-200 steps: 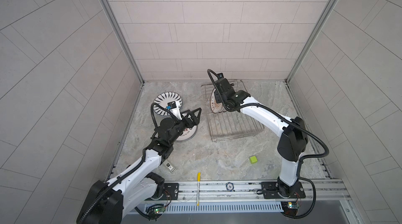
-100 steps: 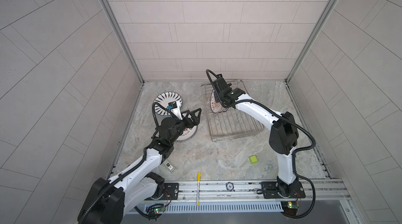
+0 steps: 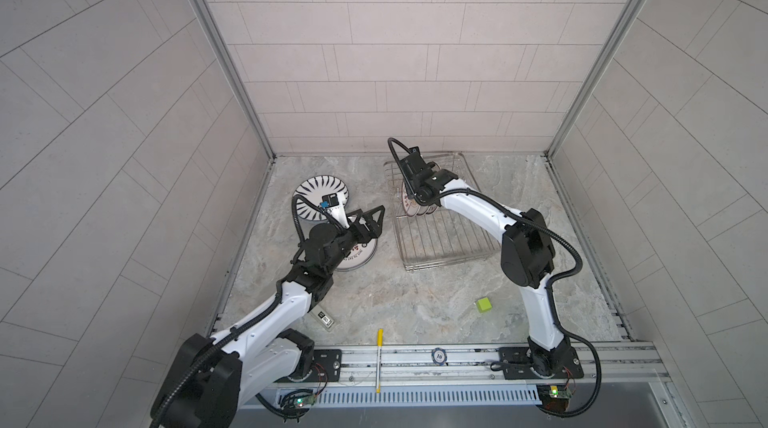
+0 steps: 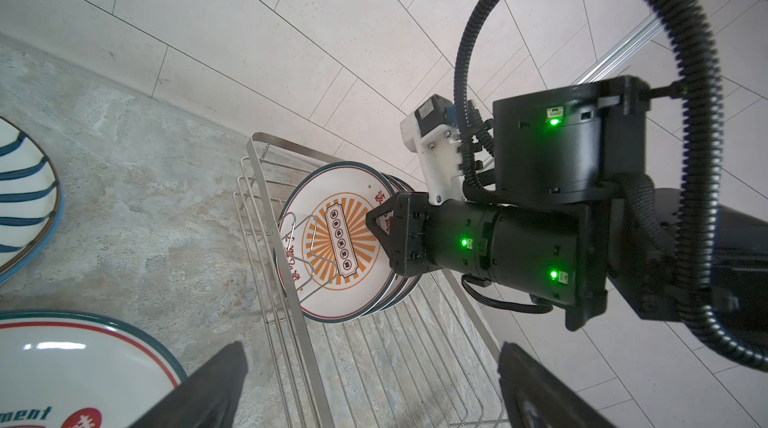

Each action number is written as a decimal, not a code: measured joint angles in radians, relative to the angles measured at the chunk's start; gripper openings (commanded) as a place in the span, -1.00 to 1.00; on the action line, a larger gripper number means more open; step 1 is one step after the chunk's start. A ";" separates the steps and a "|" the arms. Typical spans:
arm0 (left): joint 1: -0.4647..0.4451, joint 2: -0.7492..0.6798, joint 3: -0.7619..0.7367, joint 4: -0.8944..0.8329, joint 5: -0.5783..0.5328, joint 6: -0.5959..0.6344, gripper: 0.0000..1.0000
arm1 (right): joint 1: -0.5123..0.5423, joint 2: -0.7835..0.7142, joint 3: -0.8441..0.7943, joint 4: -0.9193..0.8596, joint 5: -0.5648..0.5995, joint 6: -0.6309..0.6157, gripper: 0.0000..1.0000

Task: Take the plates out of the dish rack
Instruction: 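Grip the nearest sunburst plate in the rack with the right gripper and lift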

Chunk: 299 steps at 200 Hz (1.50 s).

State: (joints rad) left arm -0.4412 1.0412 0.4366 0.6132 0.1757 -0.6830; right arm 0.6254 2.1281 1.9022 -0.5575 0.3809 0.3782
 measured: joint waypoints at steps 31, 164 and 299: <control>0.000 0.010 -0.019 0.040 -0.003 -0.008 1.00 | 0.002 0.000 0.005 0.009 -0.002 0.019 -0.78; 0.000 -0.008 -0.067 0.095 -0.032 -0.006 1.00 | 0.041 -0.083 -0.084 0.033 0.092 0.035 -0.87; 0.000 -0.014 -0.067 0.150 -0.013 0.000 1.00 | 0.071 -0.565 -0.419 0.122 0.161 -0.028 -0.90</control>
State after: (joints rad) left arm -0.4412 1.0275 0.3695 0.7631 0.1623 -0.6834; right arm 0.6960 1.5635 1.4834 -0.4358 0.5415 0.3504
